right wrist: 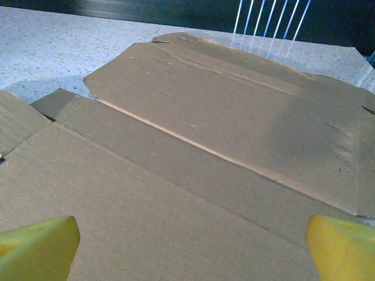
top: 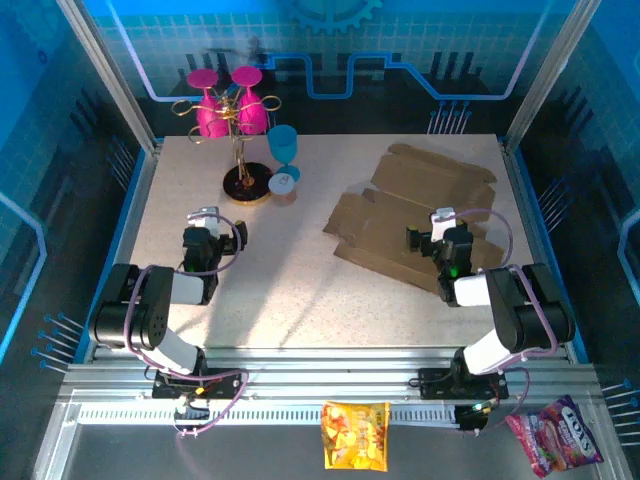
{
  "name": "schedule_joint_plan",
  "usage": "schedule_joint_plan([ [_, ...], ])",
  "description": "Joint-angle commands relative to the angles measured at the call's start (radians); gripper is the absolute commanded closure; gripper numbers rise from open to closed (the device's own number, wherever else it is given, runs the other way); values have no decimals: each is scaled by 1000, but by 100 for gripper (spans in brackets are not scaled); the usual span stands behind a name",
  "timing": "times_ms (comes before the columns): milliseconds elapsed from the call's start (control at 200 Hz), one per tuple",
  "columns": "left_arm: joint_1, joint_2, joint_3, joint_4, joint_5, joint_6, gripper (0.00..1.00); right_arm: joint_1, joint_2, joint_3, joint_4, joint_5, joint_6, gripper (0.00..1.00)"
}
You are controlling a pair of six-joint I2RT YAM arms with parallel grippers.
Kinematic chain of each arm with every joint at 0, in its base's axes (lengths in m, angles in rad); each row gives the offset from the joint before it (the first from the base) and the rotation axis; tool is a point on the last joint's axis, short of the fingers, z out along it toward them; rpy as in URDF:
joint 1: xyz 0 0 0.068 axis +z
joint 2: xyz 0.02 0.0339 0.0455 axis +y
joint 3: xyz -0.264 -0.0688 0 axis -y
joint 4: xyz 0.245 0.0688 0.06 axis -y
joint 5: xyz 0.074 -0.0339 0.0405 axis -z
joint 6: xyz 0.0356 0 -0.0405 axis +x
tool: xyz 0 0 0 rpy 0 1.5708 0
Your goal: Fold the paper box
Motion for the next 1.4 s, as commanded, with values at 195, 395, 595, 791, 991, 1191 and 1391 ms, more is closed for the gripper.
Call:
schedule_joint_plan([
  [195,-6,-9,22,0,16,25,1,-12,1,26,14,-5,4,0],
  [395,-6,-9,22,0,15,26,1,-13,1,26,13,-6,5,0],
  [595,-43,-110,-38,27,-168,12,1,21,-71,-115,240,100,-5,0],
  [791,-203,-397,41,-233,-398,-4,1,220,-435,20,-83,412,-37,0],
  [991,-139,-531,382,-1050,-81,-862,2,-5,-527,484,-1123,72,770,0],
  [1191,-340,-322,490,-1095,209,-1016,44,-44,-396,638,-1419,-195,909,43],
  [1391,-540,-103,503,-885,260,-1147,55,2,-431,569,-1416,-313,938,47],
])
